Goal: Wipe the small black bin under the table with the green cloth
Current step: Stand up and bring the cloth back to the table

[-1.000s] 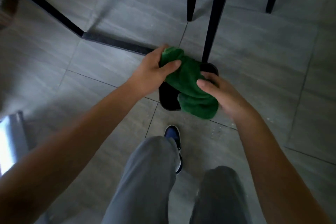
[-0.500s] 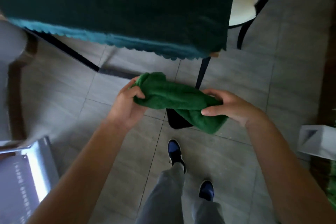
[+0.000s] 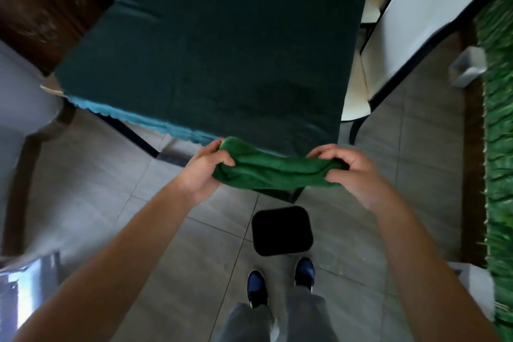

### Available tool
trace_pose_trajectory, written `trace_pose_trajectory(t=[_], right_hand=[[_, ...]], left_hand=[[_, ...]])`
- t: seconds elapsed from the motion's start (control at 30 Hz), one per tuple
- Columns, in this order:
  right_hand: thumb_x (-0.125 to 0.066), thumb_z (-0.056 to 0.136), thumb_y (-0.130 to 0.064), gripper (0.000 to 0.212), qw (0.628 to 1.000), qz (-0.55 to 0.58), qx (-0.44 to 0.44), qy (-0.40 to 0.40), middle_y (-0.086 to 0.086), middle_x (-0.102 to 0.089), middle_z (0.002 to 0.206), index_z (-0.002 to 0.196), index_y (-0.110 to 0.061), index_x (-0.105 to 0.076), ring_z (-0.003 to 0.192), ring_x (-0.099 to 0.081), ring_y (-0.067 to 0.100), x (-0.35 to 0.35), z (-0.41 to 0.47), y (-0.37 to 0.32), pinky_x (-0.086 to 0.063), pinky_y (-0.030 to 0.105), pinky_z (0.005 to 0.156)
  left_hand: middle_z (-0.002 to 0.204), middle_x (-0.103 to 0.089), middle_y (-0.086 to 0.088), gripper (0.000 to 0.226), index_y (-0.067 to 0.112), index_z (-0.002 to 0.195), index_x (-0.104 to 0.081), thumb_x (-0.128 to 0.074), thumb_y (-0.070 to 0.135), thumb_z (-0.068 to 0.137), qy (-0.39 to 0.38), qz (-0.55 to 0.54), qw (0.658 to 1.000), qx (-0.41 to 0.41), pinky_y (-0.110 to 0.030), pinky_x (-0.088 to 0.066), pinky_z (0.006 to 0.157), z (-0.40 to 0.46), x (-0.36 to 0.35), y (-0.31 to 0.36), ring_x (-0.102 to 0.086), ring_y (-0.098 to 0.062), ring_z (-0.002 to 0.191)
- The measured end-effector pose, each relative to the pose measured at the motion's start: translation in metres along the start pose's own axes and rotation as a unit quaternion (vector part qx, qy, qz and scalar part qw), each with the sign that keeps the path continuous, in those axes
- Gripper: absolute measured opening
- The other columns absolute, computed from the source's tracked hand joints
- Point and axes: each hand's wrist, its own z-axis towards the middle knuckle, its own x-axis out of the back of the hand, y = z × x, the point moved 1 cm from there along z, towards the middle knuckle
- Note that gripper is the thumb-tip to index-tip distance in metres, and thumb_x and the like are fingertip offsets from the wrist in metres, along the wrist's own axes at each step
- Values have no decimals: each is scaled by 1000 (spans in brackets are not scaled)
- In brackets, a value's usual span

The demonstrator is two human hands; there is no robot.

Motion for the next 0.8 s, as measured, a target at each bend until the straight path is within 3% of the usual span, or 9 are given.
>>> trace_pose_trajectory(t=[0.1,0.17,0.27,0.4,0.5,0.6,0.67,0.73,0.8], right_hand=[[-62,77,9,38,989,149,14,12,1,-76,108,95,-21,-77,101,-71,20,10,14,-10,-60,30,84],[-80,65,-11,27,961,273,-37,2,6,-75,97,91,-16,-76,92,-72,24,9,28,0,-61,32,75],[-102,44,-38,74,914,388,-121,-12,14,-76,106,105,-9,-73,95,-75,29,-11,51,18,-63,38,78],[-81,68,-71,106,901,336,-267,-69,23,-65,136,148,-10,-48,121,-66,45,-29,73,45,-55,62,98],[-50,78,-89,105,868,343,-301,-196,31,-61,139,148,-11,-52,127,-57,56,-24,86,53,-51,65,101],[-29,89,-87,103,852,377,-270,-242,31,-57,142,148,-6,-53,127,-57,52,-21,104,43,-49,62,104],[-55,89,-76,89,867,390,-236,-202,29,-61,137,141,-5,-61,118,-65,45,-17,120,33,-49,63,103],[-88,75,-47,64,874,416,-210,-134,26,-68,127,121,-5,-74,106,-72,40,-7,142,25,-60,58,91],[-86,76,-21,31,884,425,-193,-34,22,-71,116,101,-7,-73,97,-75,33,11,169,18,-65,48,77]], left_hand=[[114,-65,-24,57,1,124,-59,-51,-5,67,1,6,999,-33,-48,-57,88,1,-18,24,-64,-40,106],[115,-64,-26,53,0,125,-59,-54,-3,73,-31,22,998,-57,-53,-53,94,-1,-39,42,-64,-42,107],[113,-63,-26,41,-2,123,-59,-65,3,84,-40,63,994,-85,-56,-52,96,2,-72,61,-64,-42,105],[101,-66,-22,36,-1,116,-61,-69,4,81,-25,122,987,-96,-44,-58,80,16,-109,80,-68,-37,95],[103,-69,-21,35,0,116,-62,-68,5,82,-30,133,986,-92,-41,-59,77,30,-123,88,-70,-36,97],[118,-66,-27,46,-4,128,-57,-68,8,85,-25,118,989,-84,-44,-58,85,46,-123,94,-67,-41,109],[117,-67,-26,47,-3,129,-57,-67,10,85,-15,112,990,-82,-44,-59,81,57,-118,99,-68,-40,108],[115,-67,-24,49,-4,130,-56,-68,10,84,-2,116,990,-81,-49,-58,88,71,-104,105,-68,-39,107],[115,-67,-23,50,-4,130,-54,-71,9,85,24,126,989,-79,-52,-57,95,91,-82,109,-68,-39,108]])
